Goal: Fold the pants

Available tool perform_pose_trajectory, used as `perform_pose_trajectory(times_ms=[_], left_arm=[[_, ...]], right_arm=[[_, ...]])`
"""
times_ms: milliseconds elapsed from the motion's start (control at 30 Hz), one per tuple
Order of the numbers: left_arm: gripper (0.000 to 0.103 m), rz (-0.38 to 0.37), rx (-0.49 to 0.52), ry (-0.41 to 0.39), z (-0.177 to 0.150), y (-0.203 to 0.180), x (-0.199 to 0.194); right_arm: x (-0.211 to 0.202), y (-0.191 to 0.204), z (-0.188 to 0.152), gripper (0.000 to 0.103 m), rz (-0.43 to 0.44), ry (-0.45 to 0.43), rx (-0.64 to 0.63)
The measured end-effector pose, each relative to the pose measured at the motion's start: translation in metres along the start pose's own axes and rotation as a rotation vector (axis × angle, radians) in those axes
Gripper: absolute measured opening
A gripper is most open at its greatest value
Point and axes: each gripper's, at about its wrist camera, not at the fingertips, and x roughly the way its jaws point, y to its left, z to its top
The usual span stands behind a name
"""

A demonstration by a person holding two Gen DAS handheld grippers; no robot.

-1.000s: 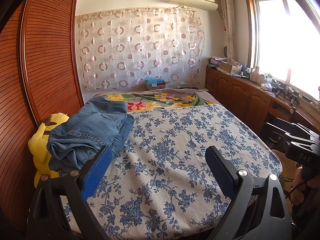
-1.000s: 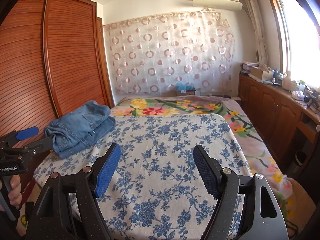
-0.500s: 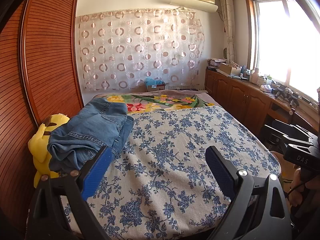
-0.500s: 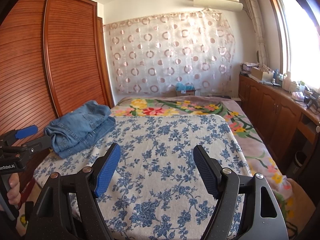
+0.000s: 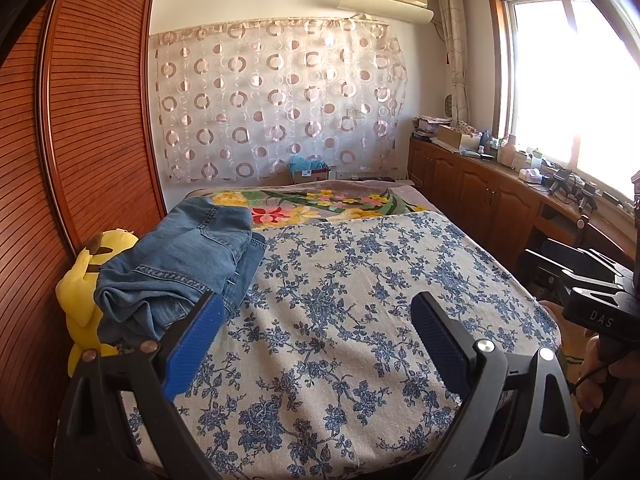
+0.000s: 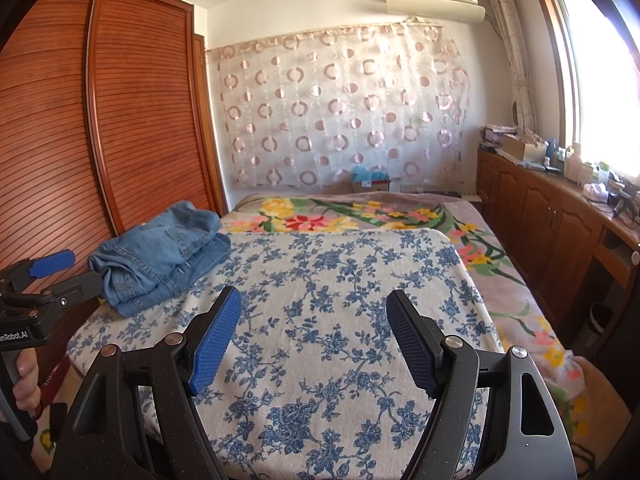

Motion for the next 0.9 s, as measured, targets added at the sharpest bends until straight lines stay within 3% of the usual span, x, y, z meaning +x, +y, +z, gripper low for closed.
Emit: perform_pose_trajectory(times_ms=[900], left_arm=[[0.095, -0.004, 0.002, -0.003, 0.0015, -0.0027, -0.0019]], right_arm=[[-0.0008, -0.0007, -0.0006, 0.077, -0.002, -0.002, 0.000]])
